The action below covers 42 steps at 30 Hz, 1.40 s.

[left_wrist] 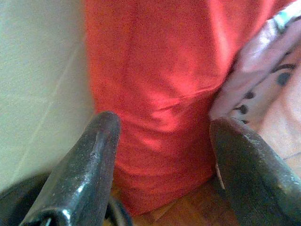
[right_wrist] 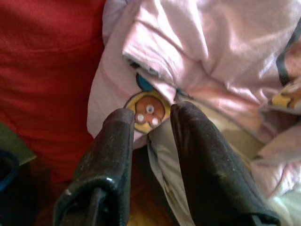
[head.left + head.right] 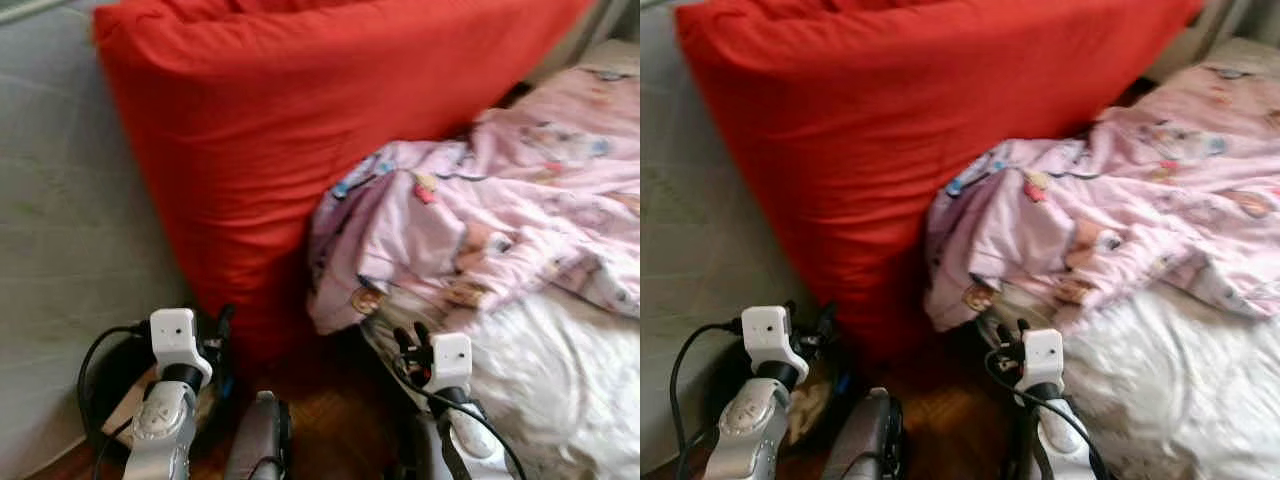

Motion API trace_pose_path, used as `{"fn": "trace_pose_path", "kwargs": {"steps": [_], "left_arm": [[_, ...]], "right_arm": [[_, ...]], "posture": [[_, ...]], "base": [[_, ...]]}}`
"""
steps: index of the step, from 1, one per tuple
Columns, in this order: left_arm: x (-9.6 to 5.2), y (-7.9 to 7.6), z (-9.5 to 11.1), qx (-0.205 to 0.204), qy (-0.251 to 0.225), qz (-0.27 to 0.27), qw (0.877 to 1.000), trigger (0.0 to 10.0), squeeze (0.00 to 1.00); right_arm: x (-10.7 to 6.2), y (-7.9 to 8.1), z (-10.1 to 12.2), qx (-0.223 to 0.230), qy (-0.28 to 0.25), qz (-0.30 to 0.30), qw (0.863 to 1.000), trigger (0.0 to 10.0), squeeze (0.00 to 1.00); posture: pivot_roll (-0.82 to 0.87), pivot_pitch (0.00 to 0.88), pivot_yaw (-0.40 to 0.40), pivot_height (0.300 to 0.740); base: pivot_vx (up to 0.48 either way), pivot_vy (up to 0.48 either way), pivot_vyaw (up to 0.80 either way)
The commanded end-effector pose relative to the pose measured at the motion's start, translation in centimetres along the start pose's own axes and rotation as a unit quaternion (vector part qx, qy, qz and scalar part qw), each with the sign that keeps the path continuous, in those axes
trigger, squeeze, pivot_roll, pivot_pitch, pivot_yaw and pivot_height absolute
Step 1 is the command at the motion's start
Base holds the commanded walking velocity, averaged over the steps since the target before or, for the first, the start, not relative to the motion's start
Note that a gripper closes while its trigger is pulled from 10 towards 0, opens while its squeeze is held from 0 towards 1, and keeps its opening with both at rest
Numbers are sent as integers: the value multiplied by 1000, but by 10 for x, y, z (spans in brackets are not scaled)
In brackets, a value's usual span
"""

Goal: Clean up the room

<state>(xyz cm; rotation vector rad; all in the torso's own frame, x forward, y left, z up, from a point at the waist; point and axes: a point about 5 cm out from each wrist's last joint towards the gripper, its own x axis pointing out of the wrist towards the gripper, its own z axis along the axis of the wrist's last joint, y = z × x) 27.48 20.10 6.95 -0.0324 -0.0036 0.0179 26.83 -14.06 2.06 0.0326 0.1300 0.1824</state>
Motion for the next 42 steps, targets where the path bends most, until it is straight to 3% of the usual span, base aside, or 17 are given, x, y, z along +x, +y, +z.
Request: {"fn": "trace_pose_path", "kwargs": {"steps": [1,8,11,12,15,23,28,42], "left_arm": [[-2,0,-4,-4,12,-2,1000,10000,0],[-2,-2,-5,-12,13,-10,1000,10000,0],[-2,-4,-5,-14,14,-13,1000,10000,0],[-2,-4,-5,-14,14,-13,1000,10000,0],[-2,-4,-5,-15,14,-13,1000,10000,0],[-3,-5,-5,-16,12,-14,1000,10000,0],[-3,-5,-5,-17,12,-12,1000,10000,0],[-3,-4,-5,-16,13,-11,1000,10000,0]], "right_arm": [[-7,-2,-10,11,16,-9,1000,10000,0],[-6,-8,-11,7,23,-36,999,10000,0],[-8,-16,-22,-6,70,-75,995,10000,0],[-10,-20,-27,21,84,-98,991,10000,0],[-12,-23,-30,39,89,-114,989,10000,0],[-11,-25,-29,45,80,-124,988,10000,0],[-8,-27,-24,71,60,-140,986,10000,0],[-5,-23,-11,60,27,-135,989,10000,0]], "posture": [[-2,241,6,622],[-4,247,4,622],[-4,249,2,622],[-1,249,2,622],[-2,251,2,622],[-3,254,0,622],[-2,255,0,622],[0,258,0,622]], "base": [[0,0,0],[0,0,0],[0,0,0],[0,0,0],[0,0,0],[0,0,0],[0,0,-156],[220,0,-112]]}}
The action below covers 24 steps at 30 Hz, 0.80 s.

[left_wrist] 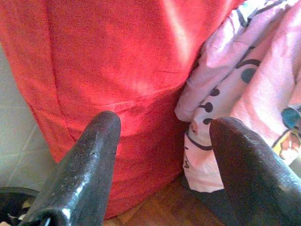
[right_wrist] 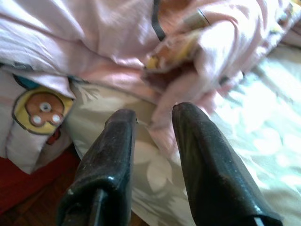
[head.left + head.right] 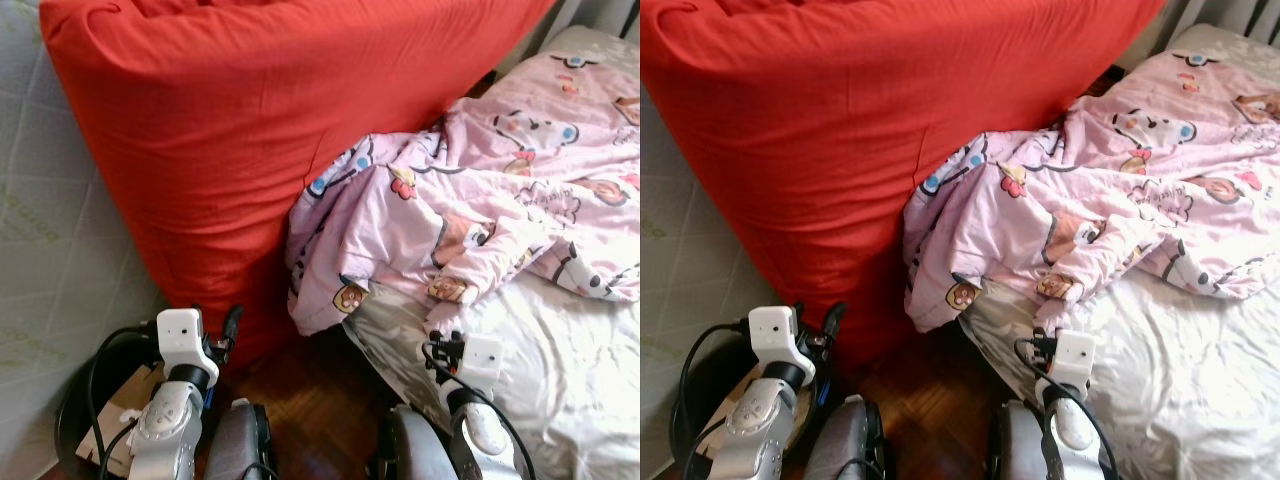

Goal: Clean up the room

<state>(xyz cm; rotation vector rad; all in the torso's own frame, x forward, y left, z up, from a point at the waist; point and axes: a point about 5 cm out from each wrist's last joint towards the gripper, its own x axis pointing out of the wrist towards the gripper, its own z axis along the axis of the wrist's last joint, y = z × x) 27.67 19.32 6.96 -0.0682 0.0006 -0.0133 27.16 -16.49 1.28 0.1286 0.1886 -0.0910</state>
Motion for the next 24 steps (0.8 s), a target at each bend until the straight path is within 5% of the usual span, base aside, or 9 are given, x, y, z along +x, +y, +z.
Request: {"fn": "trace_pose_path", "kwargs": {"steps": [1,11,24], "left_arm": [[-5,3,-5,2,11,5,1000,10000,0],[-5,3,-5,1,9,6,1000,10000,0],[-6,4,-5,2,10,9,1000,10000,0]], "right_arm": [[-4,0,-4,1,4,-2,1000,10000,0],[-5,1,0,2,1,-3,1000,10000,0],[-6,2,-2,-4,4,7,1000,10000,0]], "posture": [[0,258,0,622],[-1,259,-1,622],[0,262,-1,622]], "base": [[289,0,0],[310,0,-428],[0,0,0]]}}
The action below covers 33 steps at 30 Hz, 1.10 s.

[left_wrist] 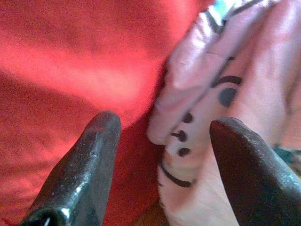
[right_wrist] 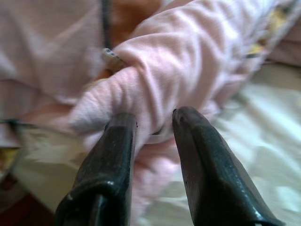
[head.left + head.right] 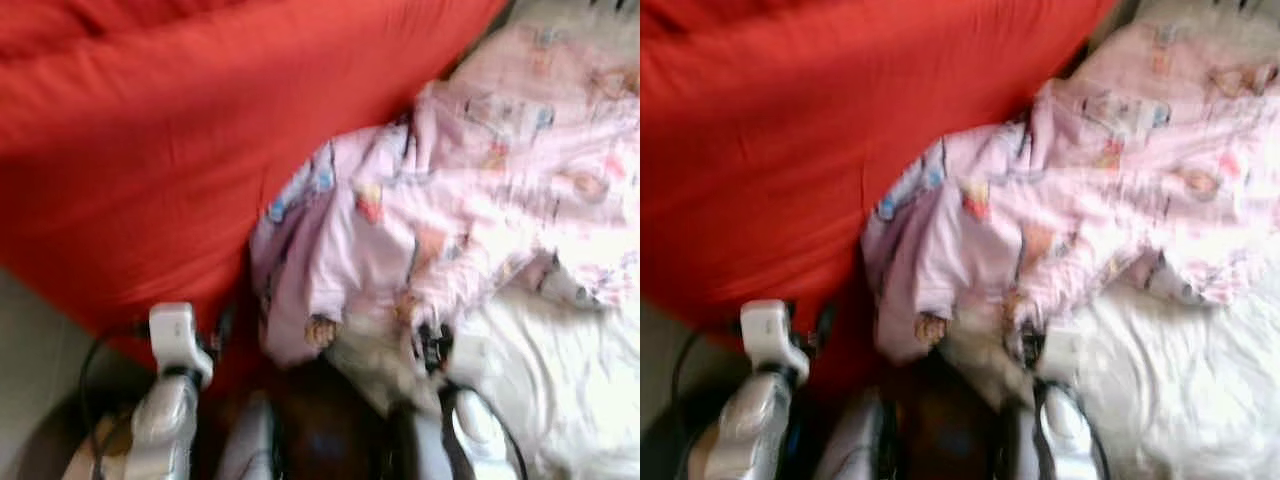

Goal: Clean up the room

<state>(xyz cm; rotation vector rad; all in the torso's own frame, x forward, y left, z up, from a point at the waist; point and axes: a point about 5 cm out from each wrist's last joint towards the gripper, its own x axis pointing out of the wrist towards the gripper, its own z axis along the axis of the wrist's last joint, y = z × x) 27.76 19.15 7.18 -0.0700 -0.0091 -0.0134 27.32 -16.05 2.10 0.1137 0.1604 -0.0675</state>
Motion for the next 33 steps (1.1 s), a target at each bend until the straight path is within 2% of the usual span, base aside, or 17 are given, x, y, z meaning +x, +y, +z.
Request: {"fn": "trace_pose_path", "kwargs": {"steps": [1,2,3,4,11,13,16,24,25,26,27,28,33], "left_arm": [[-7,6,-7,3,15,9,1000,10000,0],[-7,6,-7,3,15,9,1000,10000,0],[-7,6,-7,3,15,9,1000,10000,0],[-7,6,-7,3,16,9,1000,10000,0],[-8,6,-8,3,16,8,1000,10000,0],[-8,5,-8,3,17,6,1000,10000,0],[-8,4,-8,3,17,4,1000,10000,0],[-8,4,-8,5,19,-3,1000,10000,0],[-6,4,-8,7,19,-7,1000,10000,0],[-6,3,-7,8,19,-9,1000,10000,0],[-4,4,-6,9,18,-10,1000,10000,0],[-1,4,-4,11,16,-12,1000,10000,0],[6,3,3,16,8,-25,1000,10000,0]], "right_arm": [[-6,-3,-9,5,17,-2,1000,10000,0],[-6,-2,-9,5,16,8,1000,10000,0],[-6,-1,-9,7,14,16,1000,10000,169],[-6,-1,-8,8,12,19,1000,10000,1000],[-13,3,-9,-11,-3,59,998,10000,1000],[-16,3,-16,-34,17,80,996,10000,1000],[-21,2,-31,-36,58,86,994,10000,1000],[-18,0,-38,-50,84,78,992,10000,1000],[-15,1,-38,-52,87,79,992,10000,761],[-13,2,-37,-56,89,81,991,10000,761],[-11,3,-36,-59,89,83,991,10000,118],[-6,6,-33,-61,88,88,990,10000,0],[6,16,-27,-67,92,105,988,10000,0]], "posture": [[-1,262,0,622],[-1,263,0,622],[-1,263,0,622],[-2,263,0,622],[-6,265,-1,622],[-5,269,1,622],[-4,273,2,622],[-4,281,4,622],[-5,289,7,622],[-5,289,7,622],[-6,293,9,622],[-6,293,9,622],[8,319,11,622]], "base": [[0,0,0],[0,0,0],[0,0,0],[0,0,0],[0,0,0],[0,0,0],[0,0,0],[0,0,0],[0,0,0],[0,0,0],[0,0,0],[0,0,0],[0,0,0]]}}
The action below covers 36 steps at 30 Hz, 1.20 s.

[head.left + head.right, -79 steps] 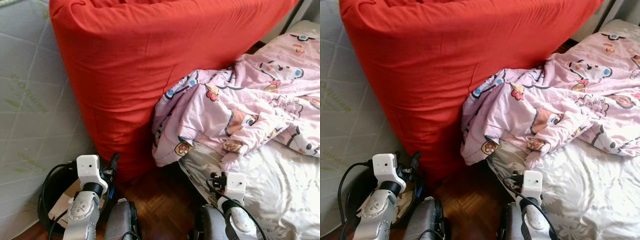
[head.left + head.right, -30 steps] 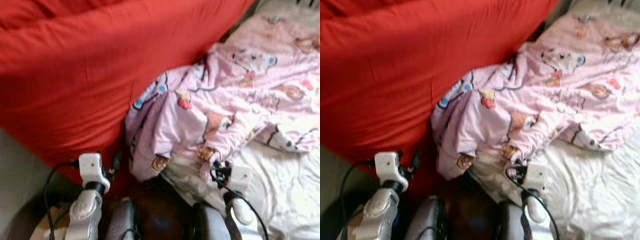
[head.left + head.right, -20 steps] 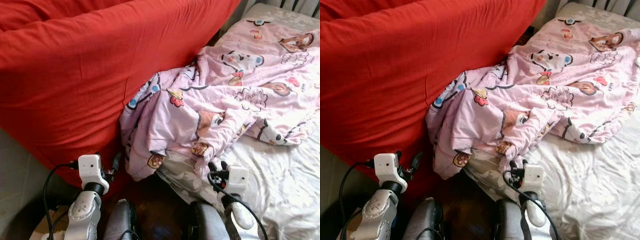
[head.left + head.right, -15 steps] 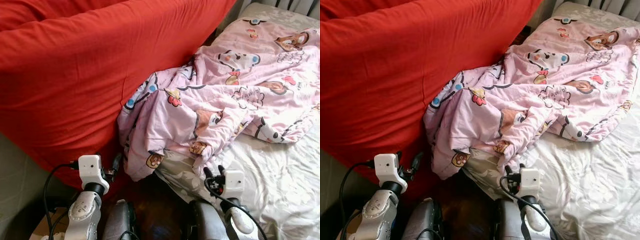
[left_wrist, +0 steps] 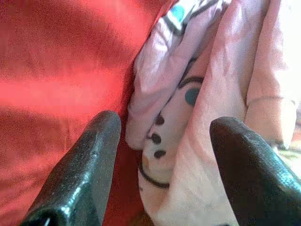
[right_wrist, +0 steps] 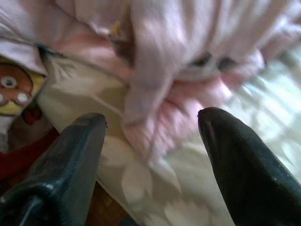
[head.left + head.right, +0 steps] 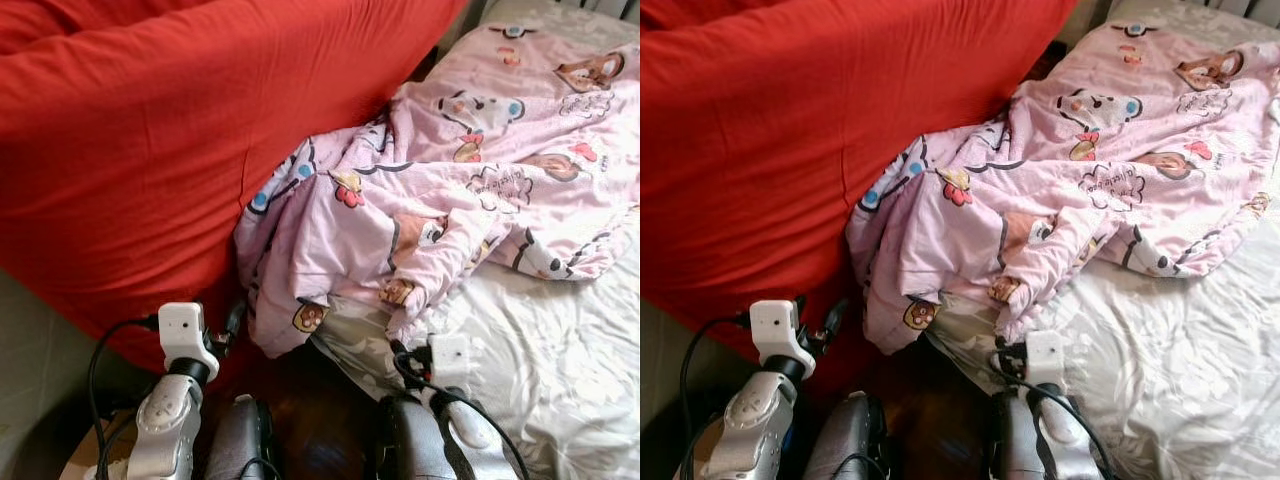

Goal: Clean up the room

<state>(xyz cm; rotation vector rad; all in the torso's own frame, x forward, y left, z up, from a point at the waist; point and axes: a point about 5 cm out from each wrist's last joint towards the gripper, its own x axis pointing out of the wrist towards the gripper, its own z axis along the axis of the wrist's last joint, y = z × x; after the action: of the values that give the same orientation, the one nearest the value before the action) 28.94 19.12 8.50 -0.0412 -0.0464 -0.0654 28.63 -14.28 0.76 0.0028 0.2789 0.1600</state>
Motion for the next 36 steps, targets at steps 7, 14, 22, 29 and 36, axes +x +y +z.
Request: {"fn": "trace_pose_path", "kwargs": {"steps": [7,14,22,29,36], "left_arm": [[2,-5,8,-7,-5,-13,1000,10000,0],[0,-18,30,-16,-38,-33,999,10000,0],[-12,-19,40,-15,-43,-32,998,10000,0],[-21,-19,37,-17,-29,-27,999,10000,0],[-21,-19,37,-19,-23,-24,999,10000,0]], "right_arm": [[2,5,-8,-11,32,8,999,10000,0],[10,7,1,-17,29,11,999,10000,0],[16,6,14,-23,2,3,1000,10000,0],[21,-3,32,-41,-42,-47,997,10000,0],[19,-6,28,-52,-36,-61,996,10000,0]], "posture": [[35,364,11,622],[63,416,20,622],[95,442,27,622],[94,437,26,622],[88,429,24,622]], "base": [[0,0,0],[0,0,0],[0,0,0],[0,0,0],[0,0,0]]}}
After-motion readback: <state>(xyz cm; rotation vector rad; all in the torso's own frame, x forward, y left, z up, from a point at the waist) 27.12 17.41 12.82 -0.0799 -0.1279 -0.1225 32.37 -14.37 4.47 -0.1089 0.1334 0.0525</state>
